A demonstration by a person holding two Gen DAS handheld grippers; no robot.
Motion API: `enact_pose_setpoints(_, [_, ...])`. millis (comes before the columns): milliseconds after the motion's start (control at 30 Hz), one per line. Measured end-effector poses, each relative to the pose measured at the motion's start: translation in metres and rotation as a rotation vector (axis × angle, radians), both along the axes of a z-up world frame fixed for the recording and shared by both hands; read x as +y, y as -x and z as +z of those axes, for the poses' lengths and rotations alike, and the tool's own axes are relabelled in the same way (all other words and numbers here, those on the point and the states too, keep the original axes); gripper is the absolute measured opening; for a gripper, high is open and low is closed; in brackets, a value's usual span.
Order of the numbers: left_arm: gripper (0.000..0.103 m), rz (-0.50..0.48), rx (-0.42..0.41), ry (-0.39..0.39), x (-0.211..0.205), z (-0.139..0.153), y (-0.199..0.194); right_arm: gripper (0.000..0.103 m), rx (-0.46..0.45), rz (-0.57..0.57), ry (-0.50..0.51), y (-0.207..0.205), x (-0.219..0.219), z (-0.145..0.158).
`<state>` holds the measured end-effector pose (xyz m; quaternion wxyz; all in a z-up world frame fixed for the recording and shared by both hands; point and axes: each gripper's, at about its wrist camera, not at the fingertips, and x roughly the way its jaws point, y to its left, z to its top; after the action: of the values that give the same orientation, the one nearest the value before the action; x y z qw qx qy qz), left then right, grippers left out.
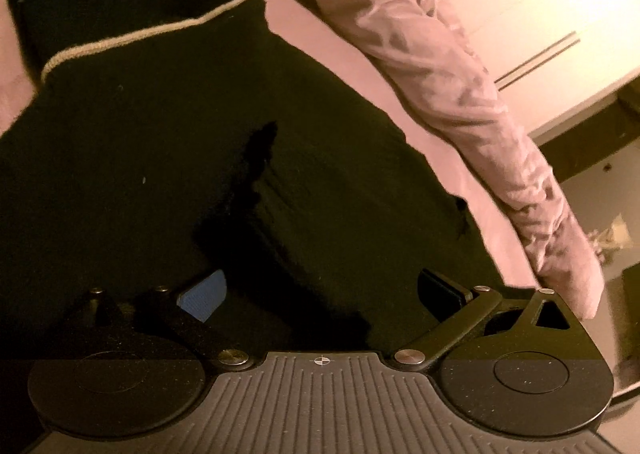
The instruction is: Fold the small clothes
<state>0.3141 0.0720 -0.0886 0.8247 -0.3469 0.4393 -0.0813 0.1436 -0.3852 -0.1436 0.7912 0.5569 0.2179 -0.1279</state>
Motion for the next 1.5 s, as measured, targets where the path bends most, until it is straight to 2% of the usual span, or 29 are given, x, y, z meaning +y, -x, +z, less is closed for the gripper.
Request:
enact_pose_setpoints(133, [0.103,0.039,0.01,0.066,0.006,-0.002,-0.005,0.017,0.011,0.019,0.029,-0.006,0.001,0.003])
enact_pose_setpoints(333, [0.103,0.098,0.002,0.243,0.02,-0.017,-0.004,0.016,0.007,0.02,0.032,-0.004,0.001,0.002])
enact_pose_setpoints(433, [0.103,0.125,0.011,0.3,0.025,-0.019,-0.004,0.016,0.013,0.018,0.043,-0.006,0.002,0.003])
enact_pose_setpoints(500, [0.093,0.124,0.015,0.306,0.025,-0.018,-0.004,0.016,0.017,0.021,0.05,-0.007,0.003,0.004])
enact_pose_setpoints(567, [0.069,0.107,0.037,0.326,0.025,-0.022,-0.007,0.016,0.018,0.024,0.06,-0.008,0.003,0.005])
enact_pose_setpoints(600, [0.06,0.112,0.044,0.331,0.024,-0.025,-0.008,0.015,0.017,0.024,0.064,-0.008,0.004,0.005])
enact_pose_setpoints(633, [0.056,0.117,0.061,0.332,0.025,-0.028,-0.008,0.015,0.017,0.024,0.068,-0.008,0.004,0.005])
enact_pose_setpoints(700, [0.033,0.112,0.065,0.31,0.023,-0.03,-0.011,0.015,0.019,0.023,0.079,-0.009,0.006,0.005])
enact_pose_setpoints(767, [0.017,0.1,0.075,0.263,0.02,-0.029,-0.014,0.015,0.025,0.022,0.085,-0.009,0.006,0.006])
enact_pose_setpoints(900, [0.014,0.05,0.018,0.198,0.014,-0.012,-0.024,0.016,0.021,0.003,0.053,-0.011,0.004,0.006])
enact_pose_setpoints(1000, [0.013,-0.001,-0.095,0.136,0.009,0.017,-0.027,0.014,0.016,0.004,0.072,-0.011,0.01,0.013])
enact_pose_setpoints(1100, [0.013,-0.011,-0.18,0.129,0.013,0.04,-0.025,0.014,-0.009,0.031,0.112,-0.011,0.022,0.023])
enact_pose_setpoints(1133, [0.013,-0.006,-0.209,0.124,0.016,0.046,-0.023,0.014,-0.016,0.039,0.121,-0.011,0.025,0.025])
enact_pose_setpoints(1233, [0.015,0.018,-0.268,0.042,0.026,0.048,-0.016,0.014,0.004,0.072,0.16,-0.015,0.036,0.022])
enact_pose_setpoints(1333, [0.027,0.036,-0.185,-0.203,0.021,0.027,-0.022,0.016,0.06,0.11,0.194,-0.022,0.047,0.014])
enact_pose_setpoints(1367, [0.032,0.014,-0.173,-0.244,0.02,0.023,-0.02,0.018,0.061,0.117,0.208,-0.02,0.051,0.016])
enact_pose_setpoints(1433, [0.056,-0.02,-0.199,-0.267,0.025,0.021,-0.009,0.027,0.061,0.148,0.242,-0.014,0.058,0.024])
enact_pose_setpoints(1467, [0.075,-0.019,-0.212,-0.257,0.03,0.021,-0.003,0.03,0.063,0.167,0.267,-0.009,0.062,0.027])
enact_pose_setpoints(1500, [0.082,-0.004,-0.22,-0.248,0.038,0.021,0.003,0.03,0.067,0.179,0.294,-0.003,0.066,0.03])
